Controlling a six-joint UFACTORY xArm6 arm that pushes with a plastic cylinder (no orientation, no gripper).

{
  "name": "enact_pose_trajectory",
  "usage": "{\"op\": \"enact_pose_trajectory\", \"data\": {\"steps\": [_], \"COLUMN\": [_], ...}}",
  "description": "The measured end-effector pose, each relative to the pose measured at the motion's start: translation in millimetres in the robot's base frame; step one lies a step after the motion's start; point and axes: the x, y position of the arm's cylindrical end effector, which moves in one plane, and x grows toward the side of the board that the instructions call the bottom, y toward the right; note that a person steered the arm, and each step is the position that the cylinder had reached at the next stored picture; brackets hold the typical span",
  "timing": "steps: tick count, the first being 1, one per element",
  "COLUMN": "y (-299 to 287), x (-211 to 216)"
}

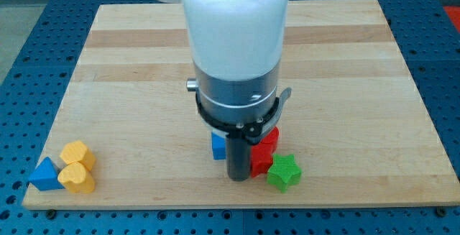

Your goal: Push the red blocks away from the green blocks

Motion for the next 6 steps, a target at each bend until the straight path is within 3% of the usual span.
{"op": "enact_pose_trajectory", "data": {"steps": [5, 6], "y": [18.8, 36.4], "x": [-26.8, -51.1]}}
